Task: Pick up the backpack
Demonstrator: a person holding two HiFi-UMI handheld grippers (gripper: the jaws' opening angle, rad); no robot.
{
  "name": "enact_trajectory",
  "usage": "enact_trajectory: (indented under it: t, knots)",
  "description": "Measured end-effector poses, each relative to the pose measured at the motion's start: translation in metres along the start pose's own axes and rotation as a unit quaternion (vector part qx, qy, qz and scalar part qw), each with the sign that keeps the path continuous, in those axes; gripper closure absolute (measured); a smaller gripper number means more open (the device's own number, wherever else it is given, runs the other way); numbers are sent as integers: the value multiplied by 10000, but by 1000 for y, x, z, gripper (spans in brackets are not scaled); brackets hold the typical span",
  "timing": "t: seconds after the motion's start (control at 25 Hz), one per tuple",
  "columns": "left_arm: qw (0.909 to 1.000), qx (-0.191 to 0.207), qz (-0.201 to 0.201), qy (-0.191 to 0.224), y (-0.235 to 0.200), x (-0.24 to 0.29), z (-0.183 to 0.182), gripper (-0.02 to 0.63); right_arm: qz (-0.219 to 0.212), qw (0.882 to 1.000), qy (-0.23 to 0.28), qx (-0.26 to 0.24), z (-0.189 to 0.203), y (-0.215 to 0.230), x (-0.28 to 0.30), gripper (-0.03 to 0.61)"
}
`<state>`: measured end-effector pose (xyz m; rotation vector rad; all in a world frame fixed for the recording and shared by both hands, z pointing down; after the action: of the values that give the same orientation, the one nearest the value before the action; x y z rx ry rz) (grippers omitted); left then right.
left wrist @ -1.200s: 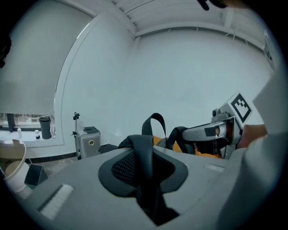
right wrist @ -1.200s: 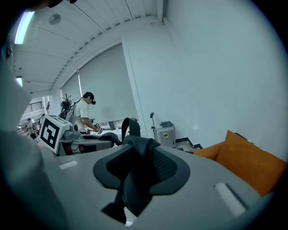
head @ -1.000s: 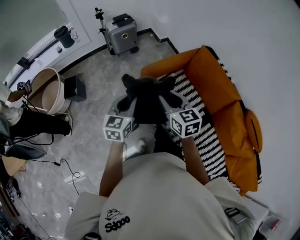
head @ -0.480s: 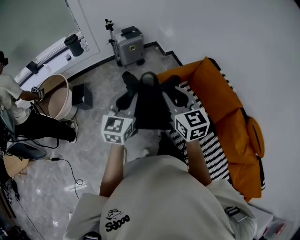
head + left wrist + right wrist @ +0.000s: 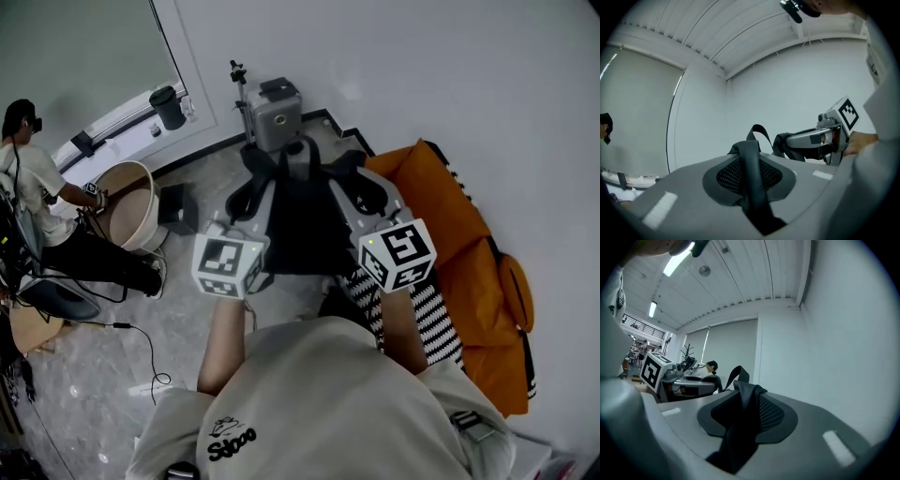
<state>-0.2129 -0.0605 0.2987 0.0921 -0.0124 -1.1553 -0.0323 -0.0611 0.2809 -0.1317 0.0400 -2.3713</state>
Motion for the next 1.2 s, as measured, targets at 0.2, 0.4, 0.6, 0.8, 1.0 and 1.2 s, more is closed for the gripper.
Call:
enact_trajectory:
  t: [0.2, 0.4, 0.6, 0.8, 1.0, 1.2]
  knots:
    - [9992, 215, -61, 320, -4, -11, -32, 548, -61, 9995, 102, -285, -27, -11, -2, 468]
    - [9984, 281, -82, 482, -5, -19, -51, 548, -148, 9988, 232, -415, -43, -17, -6, 469]
    - [9978, 309, -115, 571, -3, -23, -61, 548, -230, 9979, 333, -512, -50, -17, -9, 472]
    - [9975, 305, -92, 627, -8, -21, -68, 548, -269, 9973, 352, -587, -57, -15, -5, 474]
    - [9981, 265, -49, 550, -7, -18, -62, 548, -283, 9976, 263, -576, -51, -12, -3, 477]
    - [9987, 211, -21, 458, -10, -9, -59, 548, -250, 9980, 188, -556, -48, -6, 3, 479]
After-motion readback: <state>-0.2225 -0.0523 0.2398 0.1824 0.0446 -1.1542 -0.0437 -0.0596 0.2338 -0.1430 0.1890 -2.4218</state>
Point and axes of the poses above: the fingertips, and each gripper's own axes: x forward along the fingers, y to its right, z out of its underside, the point moved 6 cm from there along -x, backward along the fingers, and after that the axes turned 7 degrees about -z, right-handed, at the moved point
